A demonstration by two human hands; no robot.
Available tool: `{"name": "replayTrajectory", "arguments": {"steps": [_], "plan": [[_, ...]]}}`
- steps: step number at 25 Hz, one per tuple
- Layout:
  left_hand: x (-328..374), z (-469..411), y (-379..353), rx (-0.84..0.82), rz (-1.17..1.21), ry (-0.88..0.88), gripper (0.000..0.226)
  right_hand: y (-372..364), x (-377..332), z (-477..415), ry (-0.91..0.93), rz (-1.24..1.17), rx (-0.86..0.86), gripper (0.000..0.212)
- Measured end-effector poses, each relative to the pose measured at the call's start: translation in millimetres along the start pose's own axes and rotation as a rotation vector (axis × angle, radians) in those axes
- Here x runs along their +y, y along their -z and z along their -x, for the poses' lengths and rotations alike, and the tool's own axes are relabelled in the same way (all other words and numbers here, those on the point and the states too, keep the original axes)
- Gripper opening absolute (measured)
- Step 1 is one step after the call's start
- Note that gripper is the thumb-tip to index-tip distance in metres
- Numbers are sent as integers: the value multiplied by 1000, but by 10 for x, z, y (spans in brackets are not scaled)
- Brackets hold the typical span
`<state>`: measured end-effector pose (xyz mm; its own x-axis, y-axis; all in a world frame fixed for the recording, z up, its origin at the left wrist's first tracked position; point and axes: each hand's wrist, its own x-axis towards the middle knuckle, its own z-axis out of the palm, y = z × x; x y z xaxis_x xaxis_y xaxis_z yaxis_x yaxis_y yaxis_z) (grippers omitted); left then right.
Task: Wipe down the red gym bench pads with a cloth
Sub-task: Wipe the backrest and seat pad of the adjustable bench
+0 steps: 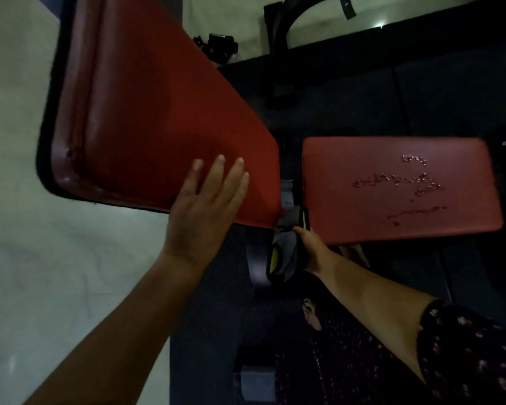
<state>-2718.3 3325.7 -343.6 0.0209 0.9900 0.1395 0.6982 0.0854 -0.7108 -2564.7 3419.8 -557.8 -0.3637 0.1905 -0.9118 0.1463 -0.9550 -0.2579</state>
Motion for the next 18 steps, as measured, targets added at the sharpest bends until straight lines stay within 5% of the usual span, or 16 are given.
{"name": "replayTrajectory", "arguments": {"steps": [5,12,16,18], "plan": [[-243,123,195,-73,-159,178,88,-283,-17,248,-56,0,-54,26],[-215,39,184,-143,-64,232,69,-492,63,341,-140,51,-108,43],[-392,132,366,18,14,420,66,-618,191,633,37,85,-173,62],[-547,178,449,78,91,594,77,-617,400,780,344,475,-133,83]]}}
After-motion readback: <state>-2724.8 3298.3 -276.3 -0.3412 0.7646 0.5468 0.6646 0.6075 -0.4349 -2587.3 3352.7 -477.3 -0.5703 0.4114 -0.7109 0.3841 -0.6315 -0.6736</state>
